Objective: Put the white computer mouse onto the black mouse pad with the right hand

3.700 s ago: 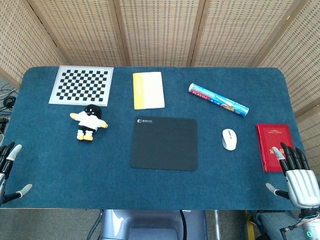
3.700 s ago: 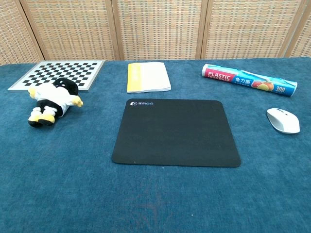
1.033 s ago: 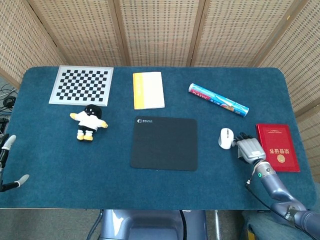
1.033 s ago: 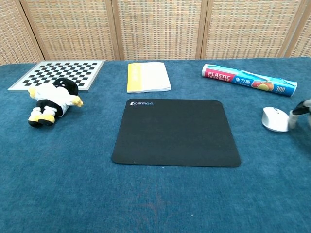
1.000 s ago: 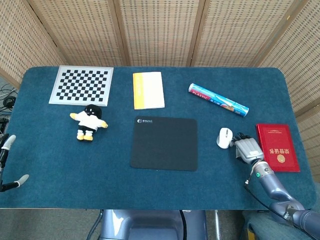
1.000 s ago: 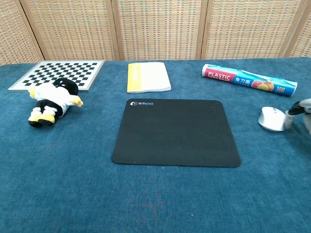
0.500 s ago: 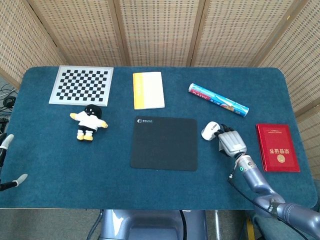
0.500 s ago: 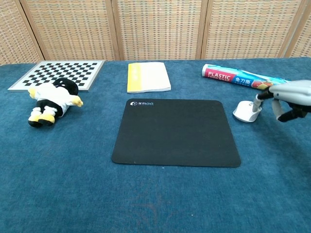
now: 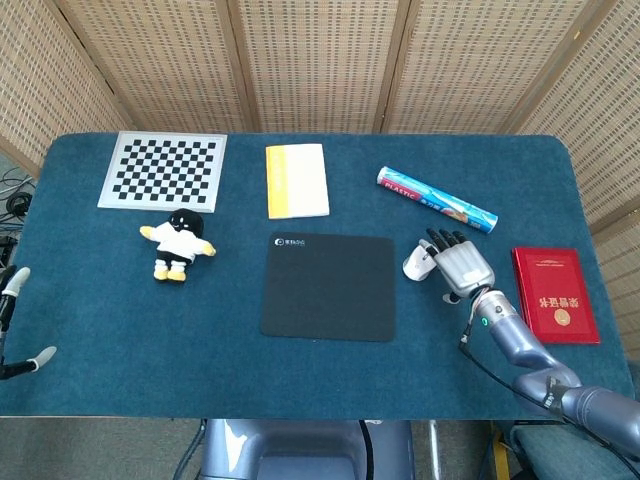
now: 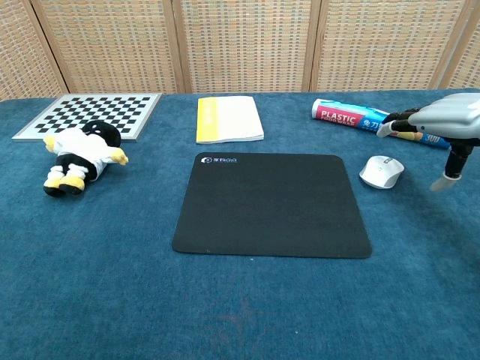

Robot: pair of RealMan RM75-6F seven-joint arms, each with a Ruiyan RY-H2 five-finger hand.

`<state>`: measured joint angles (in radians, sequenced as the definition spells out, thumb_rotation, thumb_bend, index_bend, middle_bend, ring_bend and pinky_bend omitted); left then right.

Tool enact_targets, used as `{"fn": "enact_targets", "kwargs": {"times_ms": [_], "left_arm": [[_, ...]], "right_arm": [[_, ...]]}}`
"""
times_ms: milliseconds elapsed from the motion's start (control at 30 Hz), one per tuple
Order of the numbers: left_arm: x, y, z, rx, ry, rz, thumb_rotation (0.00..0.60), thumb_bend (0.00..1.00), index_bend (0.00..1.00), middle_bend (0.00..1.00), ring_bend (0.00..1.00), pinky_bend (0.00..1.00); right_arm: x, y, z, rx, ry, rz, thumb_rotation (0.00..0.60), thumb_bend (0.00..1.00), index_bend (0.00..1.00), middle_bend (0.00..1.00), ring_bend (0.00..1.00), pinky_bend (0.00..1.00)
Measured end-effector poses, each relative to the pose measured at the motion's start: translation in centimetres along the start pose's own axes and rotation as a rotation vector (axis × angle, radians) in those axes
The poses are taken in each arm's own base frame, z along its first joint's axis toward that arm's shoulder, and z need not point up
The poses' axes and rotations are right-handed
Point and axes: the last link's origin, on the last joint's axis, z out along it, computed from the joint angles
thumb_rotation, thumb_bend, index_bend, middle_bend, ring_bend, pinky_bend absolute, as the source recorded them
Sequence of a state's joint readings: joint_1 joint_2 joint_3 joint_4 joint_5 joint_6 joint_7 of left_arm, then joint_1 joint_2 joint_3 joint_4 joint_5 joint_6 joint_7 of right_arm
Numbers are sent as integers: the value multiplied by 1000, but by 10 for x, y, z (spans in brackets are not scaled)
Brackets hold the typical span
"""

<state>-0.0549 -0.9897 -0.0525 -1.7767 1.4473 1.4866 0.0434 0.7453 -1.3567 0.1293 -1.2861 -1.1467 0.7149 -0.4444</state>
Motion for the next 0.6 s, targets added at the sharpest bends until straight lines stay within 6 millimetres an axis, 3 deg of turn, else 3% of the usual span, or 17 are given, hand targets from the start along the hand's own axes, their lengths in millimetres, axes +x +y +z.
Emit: {"fn": "enact_targets", "kwargs": {"times_ms": [333,600], "left_arm": [[-3,-3,8,19,-38,-10,600,14,0,0,0,0],[-6,-9,17,63,-53,-8,600,16,0,0,0,0]], "right_arm": [[5,-13,37,74,-36,-154,600,164,110,27,0,107],[2,-21,55,97,-60,-219,600,252,190,107,0,107]]}}
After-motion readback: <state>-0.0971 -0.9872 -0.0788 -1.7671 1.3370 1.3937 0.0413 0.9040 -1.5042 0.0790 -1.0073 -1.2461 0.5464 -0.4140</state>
